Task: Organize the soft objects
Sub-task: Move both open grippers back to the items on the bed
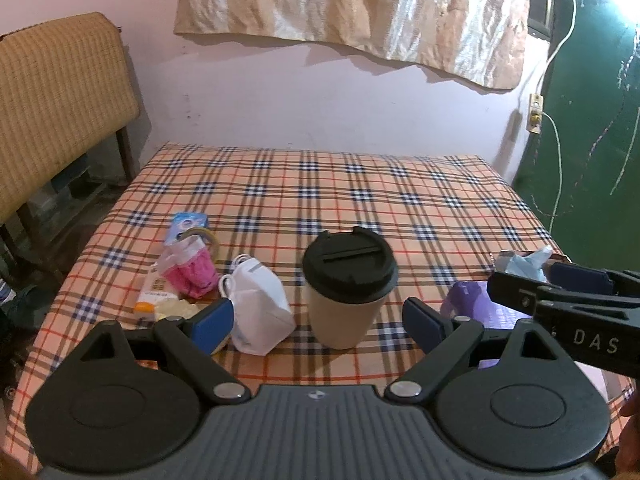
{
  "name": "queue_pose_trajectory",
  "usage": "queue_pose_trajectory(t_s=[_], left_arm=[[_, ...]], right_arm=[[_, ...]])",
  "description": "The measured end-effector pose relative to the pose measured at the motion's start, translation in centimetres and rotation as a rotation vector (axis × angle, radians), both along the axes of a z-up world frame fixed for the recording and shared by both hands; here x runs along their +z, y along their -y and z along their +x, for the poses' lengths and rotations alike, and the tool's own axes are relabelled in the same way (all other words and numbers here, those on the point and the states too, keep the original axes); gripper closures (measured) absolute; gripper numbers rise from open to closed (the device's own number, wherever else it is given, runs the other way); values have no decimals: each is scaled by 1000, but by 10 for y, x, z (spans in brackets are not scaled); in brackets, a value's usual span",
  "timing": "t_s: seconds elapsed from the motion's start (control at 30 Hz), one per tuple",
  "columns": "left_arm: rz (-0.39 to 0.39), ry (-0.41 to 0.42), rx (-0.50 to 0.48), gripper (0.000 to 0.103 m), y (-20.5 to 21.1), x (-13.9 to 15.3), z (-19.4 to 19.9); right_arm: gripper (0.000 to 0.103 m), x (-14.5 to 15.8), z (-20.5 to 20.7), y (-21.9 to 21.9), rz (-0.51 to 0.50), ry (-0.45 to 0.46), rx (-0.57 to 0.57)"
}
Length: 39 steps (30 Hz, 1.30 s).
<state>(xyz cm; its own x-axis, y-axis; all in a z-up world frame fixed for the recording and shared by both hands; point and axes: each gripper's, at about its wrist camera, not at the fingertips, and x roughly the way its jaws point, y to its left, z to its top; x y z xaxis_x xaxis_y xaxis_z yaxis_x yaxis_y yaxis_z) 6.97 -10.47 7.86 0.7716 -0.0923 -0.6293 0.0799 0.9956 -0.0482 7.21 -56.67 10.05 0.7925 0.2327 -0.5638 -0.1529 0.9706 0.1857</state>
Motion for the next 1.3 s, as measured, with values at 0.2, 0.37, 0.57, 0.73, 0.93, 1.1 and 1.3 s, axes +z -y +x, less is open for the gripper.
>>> queue_pose_trajectory(t_s=[0.2, 0.37, 0.57, 0.73, 0.93, 1.1, 1.3], left_arm=[[-8, -3, 32, 9, -17, -1, -3], [-15, -7, 60, 9, -29, -1, -5], [-17, -11, 92, 9, -47, -2, -5], [-20, -17, 116, 9, -60, -4, -6], [-23, -24, 141, 9, -74, -7, -8], [-31, -32, 156, 9, -85, -13, -8], [-46, -43, 189, 9, -104, -27, -7]], right_arm=[[21, -1, 2, -18, -9, -5, 32], [21, -1, 5, -34, -16, -8, 60], [21, -3, 9, -52, -17, -16, 93], [21, -5, 11, -66, -21, -22, 118], [21, -9, 15, -80, -22, -30, 145], [21, -14, 17, -90, -16, -41, 170], [21, -20, 18, -94, 9, -44, 183]])
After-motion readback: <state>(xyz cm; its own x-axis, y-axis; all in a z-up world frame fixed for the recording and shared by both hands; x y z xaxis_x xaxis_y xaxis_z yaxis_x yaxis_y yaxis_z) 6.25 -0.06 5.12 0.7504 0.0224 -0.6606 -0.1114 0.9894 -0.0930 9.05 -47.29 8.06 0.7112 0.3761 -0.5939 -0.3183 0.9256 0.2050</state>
